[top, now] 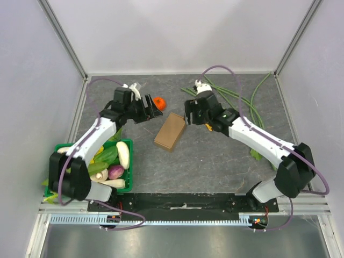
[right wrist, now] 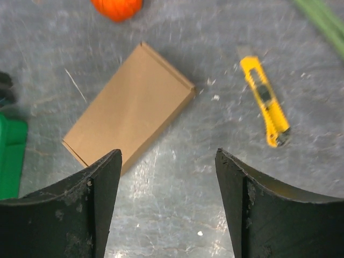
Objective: Unpack the express box
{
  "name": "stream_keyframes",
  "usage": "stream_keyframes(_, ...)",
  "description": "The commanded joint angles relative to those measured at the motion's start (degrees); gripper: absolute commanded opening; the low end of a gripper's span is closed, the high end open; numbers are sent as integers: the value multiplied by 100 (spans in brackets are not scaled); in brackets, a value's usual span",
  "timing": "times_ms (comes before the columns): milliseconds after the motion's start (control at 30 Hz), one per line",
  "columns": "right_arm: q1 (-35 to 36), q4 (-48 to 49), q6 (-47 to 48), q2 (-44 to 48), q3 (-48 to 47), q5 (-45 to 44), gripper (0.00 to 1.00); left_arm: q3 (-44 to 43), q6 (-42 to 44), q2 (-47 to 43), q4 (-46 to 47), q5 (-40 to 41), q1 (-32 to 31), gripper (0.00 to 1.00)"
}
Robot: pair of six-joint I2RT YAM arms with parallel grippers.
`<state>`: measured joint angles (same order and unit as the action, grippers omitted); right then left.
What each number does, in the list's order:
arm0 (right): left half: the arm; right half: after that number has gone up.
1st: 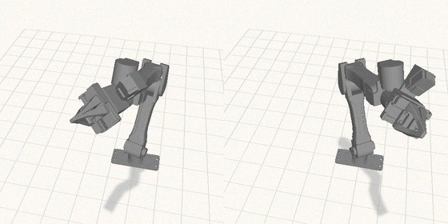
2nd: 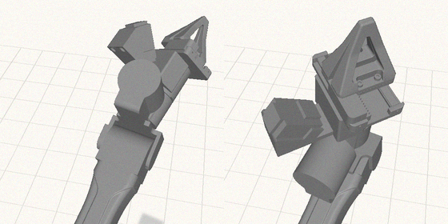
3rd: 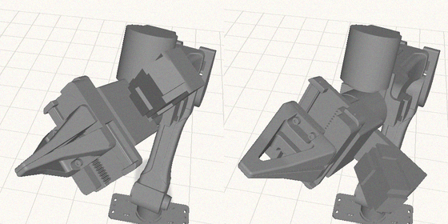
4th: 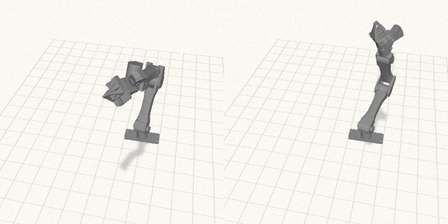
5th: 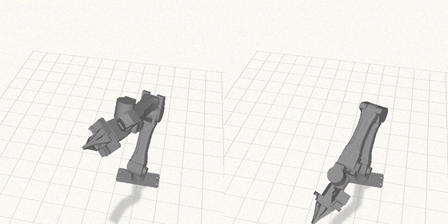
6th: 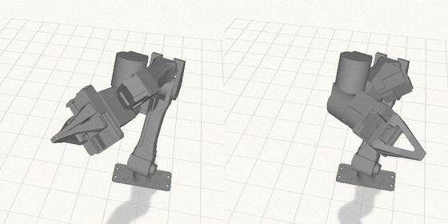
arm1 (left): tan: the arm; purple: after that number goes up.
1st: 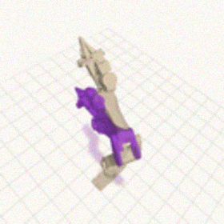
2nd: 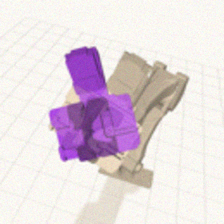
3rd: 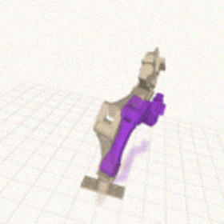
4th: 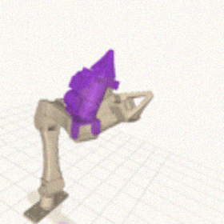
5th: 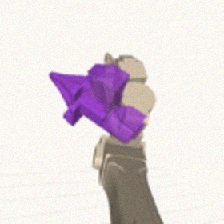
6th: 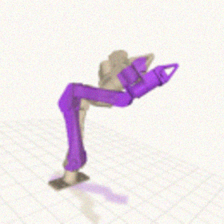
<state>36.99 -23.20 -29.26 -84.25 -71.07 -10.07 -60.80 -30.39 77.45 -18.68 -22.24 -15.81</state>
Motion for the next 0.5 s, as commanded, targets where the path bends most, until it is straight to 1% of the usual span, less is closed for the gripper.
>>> stream_keyframes(0,378,0,-458,-285,277,-523,67,-29,-1012,691,-13,808,-316,83)
stream_keyframes(33,440,-9,-476,-390,365,-531,59,-81,-1039,954,22,887,-378,83)
stream_keyframes(67,501,-9,-476,-443,392,-532,53,-116,-1039,1061,22,940,-440,82)
stream_keyframes(100,598,-26,-476,-487,427,-540,41,-152,-1039,1183,22,1036,-571,82)
stream_keyframes(133,625,-44,-476,-540,488,-584,36,-213,-1039,1272,-4,1264,-642,81)
stream_keyframes(167,642,-62,-485,-566,532,-619,33,-231,-1039,1429,-13,1344,-738,81)
stream_keyframes(267,651,-71,-528,-593,690,-646,32,-214,-1022,1641,21,1670,-844,80)
stream_keyframes(467,651,-62,-537,-742,840,-743,32,59,-916,1826,364,1302,-993,80)
